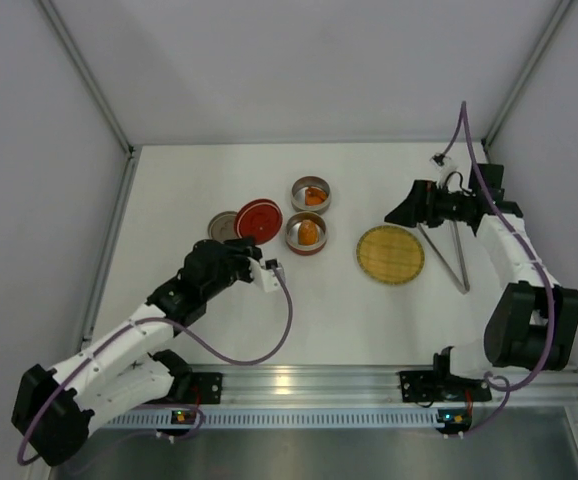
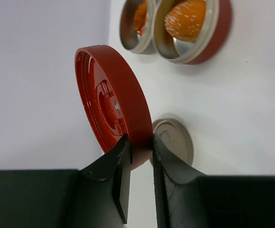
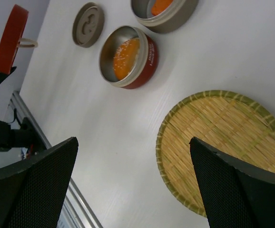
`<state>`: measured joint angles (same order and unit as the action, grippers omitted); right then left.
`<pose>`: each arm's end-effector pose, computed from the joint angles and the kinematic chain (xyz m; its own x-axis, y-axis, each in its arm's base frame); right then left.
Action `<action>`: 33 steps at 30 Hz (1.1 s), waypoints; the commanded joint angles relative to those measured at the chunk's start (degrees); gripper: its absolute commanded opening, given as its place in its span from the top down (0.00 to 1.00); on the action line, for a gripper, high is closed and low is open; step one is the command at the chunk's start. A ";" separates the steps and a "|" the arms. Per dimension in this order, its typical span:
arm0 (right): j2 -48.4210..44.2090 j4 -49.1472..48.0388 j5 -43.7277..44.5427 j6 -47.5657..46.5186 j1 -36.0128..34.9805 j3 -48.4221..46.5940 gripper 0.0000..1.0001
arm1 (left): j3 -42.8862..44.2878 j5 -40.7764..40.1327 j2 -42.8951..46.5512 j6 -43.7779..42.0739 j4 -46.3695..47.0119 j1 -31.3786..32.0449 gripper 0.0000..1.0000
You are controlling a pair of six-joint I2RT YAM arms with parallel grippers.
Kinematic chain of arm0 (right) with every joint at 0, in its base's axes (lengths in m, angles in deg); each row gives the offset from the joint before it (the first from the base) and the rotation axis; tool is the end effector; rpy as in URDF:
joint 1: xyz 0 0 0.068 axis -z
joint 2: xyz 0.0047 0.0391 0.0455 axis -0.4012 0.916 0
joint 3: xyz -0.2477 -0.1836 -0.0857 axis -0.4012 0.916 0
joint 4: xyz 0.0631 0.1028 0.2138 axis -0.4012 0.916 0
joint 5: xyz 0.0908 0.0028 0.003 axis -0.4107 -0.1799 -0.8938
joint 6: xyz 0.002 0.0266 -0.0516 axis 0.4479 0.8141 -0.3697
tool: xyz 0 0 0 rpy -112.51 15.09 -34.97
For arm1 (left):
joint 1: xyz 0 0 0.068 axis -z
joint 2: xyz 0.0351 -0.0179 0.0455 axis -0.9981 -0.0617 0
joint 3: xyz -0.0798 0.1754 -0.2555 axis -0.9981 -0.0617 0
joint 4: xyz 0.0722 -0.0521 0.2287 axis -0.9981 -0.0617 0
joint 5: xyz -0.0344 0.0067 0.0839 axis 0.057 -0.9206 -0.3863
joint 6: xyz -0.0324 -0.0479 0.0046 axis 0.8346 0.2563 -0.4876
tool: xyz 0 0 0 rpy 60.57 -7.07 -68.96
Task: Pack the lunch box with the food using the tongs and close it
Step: Pick up the box lid from the center of the board.
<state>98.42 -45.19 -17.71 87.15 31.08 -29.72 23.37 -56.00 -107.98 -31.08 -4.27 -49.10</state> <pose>0.2801 -0.0032 0.3323 -0.7426 0.0706 -0.6660 -0.4546 0.6771 0.5787 0.1366 -0.1062 0.2864 0.4545 0.7966 -0.3985 0.5293 0.1183 0.8401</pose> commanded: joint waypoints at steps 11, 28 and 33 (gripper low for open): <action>-7.72 -89.49 -5.30 43.81 -18.03 19.00 0.01 | 28.61 -1.47 2.08 8.23 -13.05 0.34 1.00; 16.11 -129.22 6.65 63.43 -36.24 1.00 0.18 | 38.12 2.75 1.11 16.58 -15.69 0.34 1.00; 22.17 -129.22 7.97 65.54 -38.18 -4.63 0.18 | 38.29 3.97 2.43 16.23 -17.18 0.34 1.00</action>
<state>117.59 -147.81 -12.22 151.76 -6.10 -30.50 59.05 -53.94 -107.52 -15.19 -21.65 -48.99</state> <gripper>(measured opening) 0.818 0.260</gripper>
